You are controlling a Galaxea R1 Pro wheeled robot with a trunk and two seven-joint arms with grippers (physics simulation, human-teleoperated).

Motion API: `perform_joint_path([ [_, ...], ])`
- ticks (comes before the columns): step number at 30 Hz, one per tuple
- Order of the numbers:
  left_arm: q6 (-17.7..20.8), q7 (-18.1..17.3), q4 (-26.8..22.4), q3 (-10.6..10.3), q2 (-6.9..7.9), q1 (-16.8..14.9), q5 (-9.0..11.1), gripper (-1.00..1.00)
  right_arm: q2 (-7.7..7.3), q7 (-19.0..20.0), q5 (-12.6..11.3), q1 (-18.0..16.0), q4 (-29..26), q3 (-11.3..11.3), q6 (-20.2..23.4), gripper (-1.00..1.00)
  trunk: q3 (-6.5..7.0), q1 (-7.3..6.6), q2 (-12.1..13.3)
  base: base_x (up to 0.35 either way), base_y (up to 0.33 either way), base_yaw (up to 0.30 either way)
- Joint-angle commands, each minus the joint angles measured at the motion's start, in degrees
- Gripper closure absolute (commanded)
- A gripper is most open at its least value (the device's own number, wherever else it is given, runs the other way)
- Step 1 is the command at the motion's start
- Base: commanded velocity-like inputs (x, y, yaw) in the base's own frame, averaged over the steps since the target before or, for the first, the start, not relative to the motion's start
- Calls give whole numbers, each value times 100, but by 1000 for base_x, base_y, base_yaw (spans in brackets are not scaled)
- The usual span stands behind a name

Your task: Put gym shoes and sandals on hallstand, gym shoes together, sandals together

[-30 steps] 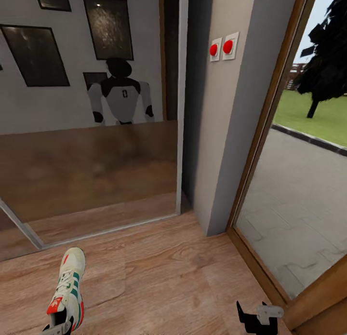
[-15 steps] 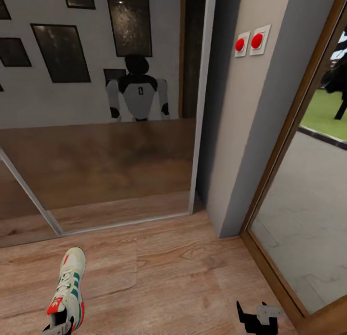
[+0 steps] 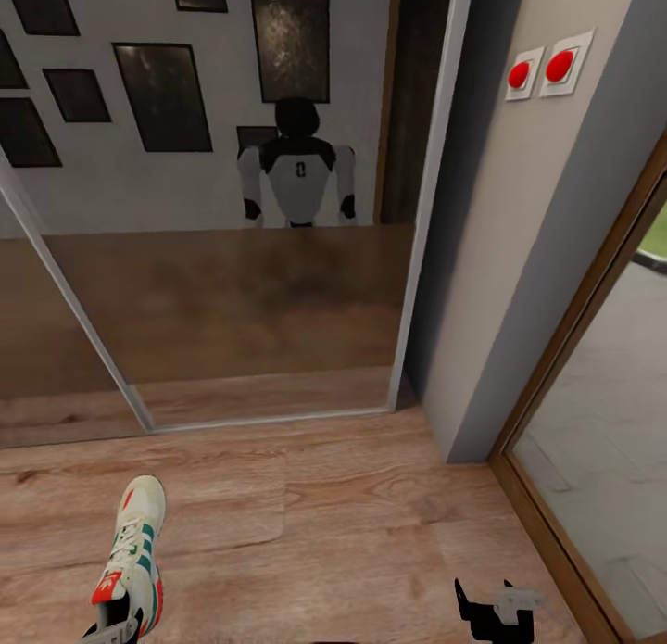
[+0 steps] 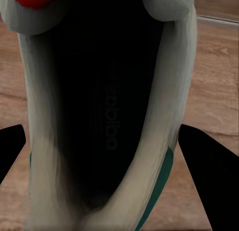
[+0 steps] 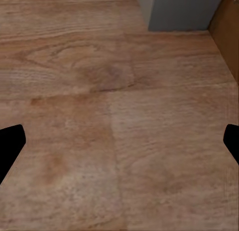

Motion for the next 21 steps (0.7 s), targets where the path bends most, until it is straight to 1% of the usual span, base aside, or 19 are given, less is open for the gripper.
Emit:
perform_joint_path([
  [1,-9,-54,4,26,-3,-7,12,100,2,50,20,-3,2,-49,-20,-100,-10,-1,-2,0,0,215],
  [2,-10,-61,3,26,-3,-7,12,100,2,50,18,-3,2,-49,-18,-100,-16,-1,-2,0,0,215],
  [21,-12,-73,0,26,-6,-7,12,100,5,50,20,-3,2,-49,-18,-100,220,-419,760,0,0,215],
])
